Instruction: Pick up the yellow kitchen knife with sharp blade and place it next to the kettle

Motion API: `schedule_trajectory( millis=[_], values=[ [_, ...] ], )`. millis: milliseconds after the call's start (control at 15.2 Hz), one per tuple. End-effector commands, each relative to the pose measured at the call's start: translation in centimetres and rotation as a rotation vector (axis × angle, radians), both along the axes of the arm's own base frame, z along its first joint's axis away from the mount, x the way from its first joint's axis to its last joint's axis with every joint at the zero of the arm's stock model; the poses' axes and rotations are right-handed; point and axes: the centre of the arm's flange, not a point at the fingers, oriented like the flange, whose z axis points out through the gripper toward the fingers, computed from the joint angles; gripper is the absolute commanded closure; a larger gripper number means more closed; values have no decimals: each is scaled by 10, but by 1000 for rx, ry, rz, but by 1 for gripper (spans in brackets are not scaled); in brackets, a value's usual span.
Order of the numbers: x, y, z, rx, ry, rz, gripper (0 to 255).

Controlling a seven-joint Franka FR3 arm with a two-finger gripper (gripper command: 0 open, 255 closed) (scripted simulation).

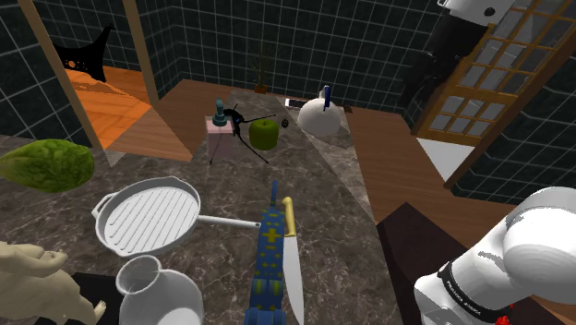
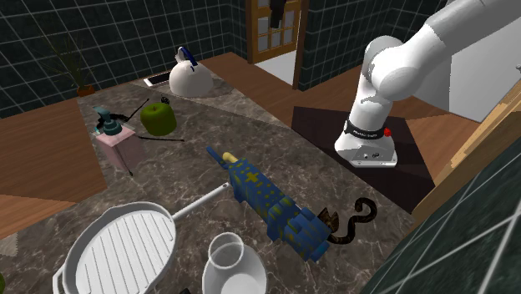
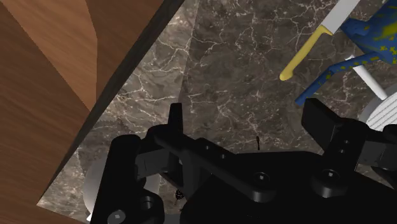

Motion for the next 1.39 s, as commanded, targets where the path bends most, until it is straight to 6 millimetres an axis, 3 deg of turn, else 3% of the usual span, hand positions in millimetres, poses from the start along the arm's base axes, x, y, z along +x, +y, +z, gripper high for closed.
schedule_trajectory(
  millis=[0,660,1320],
  values=[
    [0,0,0,0,0,0,0],
    [-17,106,-90,-56,35,-351,0],
    [-1,207,-185,-112,70,-701,0]
  ],
)
